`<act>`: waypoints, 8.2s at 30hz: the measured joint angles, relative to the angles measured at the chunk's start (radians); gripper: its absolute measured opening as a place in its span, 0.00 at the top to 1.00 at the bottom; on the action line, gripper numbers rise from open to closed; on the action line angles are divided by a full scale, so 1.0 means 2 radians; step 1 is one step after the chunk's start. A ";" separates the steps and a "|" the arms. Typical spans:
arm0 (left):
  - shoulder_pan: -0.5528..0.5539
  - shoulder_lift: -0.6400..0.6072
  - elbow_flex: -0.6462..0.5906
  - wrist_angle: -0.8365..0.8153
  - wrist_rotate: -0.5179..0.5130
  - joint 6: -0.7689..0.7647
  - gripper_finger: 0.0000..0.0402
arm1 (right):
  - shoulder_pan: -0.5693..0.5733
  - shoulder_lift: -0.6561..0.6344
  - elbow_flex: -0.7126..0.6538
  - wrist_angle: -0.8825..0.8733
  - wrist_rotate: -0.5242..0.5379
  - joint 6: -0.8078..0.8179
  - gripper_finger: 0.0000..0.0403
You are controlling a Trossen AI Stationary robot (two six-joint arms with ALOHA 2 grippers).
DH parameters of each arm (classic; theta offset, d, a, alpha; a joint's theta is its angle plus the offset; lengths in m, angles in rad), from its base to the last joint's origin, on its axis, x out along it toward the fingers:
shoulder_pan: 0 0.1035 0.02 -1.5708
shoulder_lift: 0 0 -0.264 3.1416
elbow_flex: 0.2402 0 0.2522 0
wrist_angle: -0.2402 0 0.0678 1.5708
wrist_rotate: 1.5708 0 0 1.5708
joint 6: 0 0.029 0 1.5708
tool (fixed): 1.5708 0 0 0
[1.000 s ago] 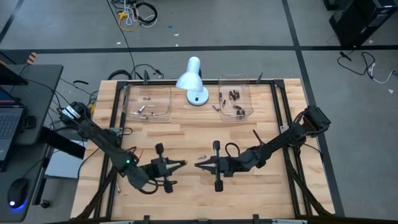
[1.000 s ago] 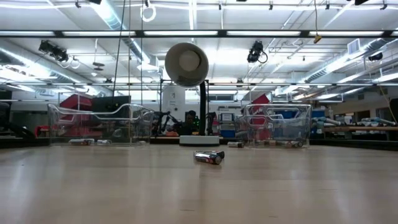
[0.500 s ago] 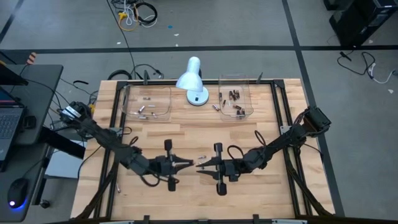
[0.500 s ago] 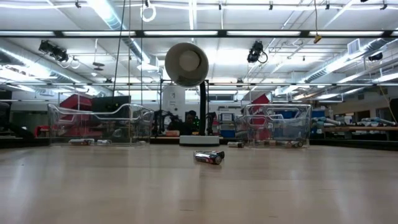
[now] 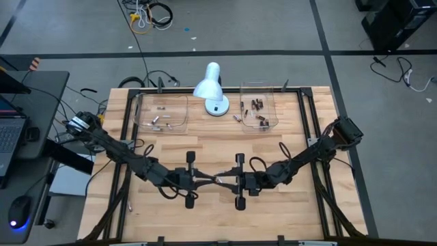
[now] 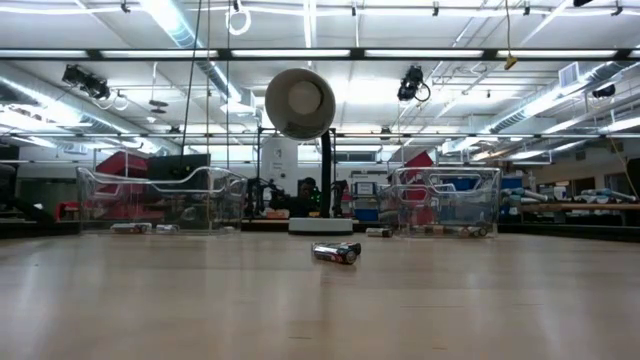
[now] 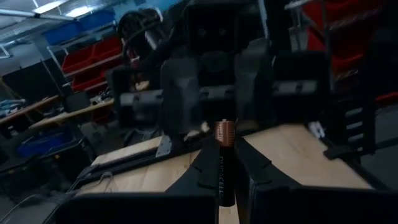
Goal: Sort batteries
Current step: Put the black battery in the transparent bin, then put the silver battery in the transparent bin
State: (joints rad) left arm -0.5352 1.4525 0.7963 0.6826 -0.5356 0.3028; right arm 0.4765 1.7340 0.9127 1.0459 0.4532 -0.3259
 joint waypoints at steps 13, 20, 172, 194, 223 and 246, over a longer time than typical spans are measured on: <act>0.018 0.000 0.000 0.020 0.024 -0.003 0.97 | -0.003 0.000 0.001 0.000 0.001 -0.031 0.78; 0.019 0.000 0.000 0.022 0.034 -0.010 0.97 | -0.003 0.000 0.001 -0.001 0.001 -0.047 0.81; -0.248 -0.001 0.065 -0.816 0.278 -1.362 0.73 | -0.310 -0.312 -0.263 -0.363 -0.018 0.288 0.86; -0.256 0.069 0.066 -0.846 0.409 -1.383 0.73 | -0.297 -0.312 -0.263 -0.360 -0.018 0.272 0.86; -0.265 0.124 0.091 -0.887 0.415 -1.393 0.73 | -0.297 -0.311 -0.263 -0.354 -0.018 0.266 0.86; -0.237 0.128 0.192 -0.586 0.070 -1.068 0.73 | -0.300 -0.302 -0.261 -0.296 -0.010 0.243 0.86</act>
State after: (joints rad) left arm -1.0096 1.7085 1.1809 -0.4894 -0.3946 -1.8336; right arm -0.1229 1.1309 0.3914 0.4541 0.4325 0.1604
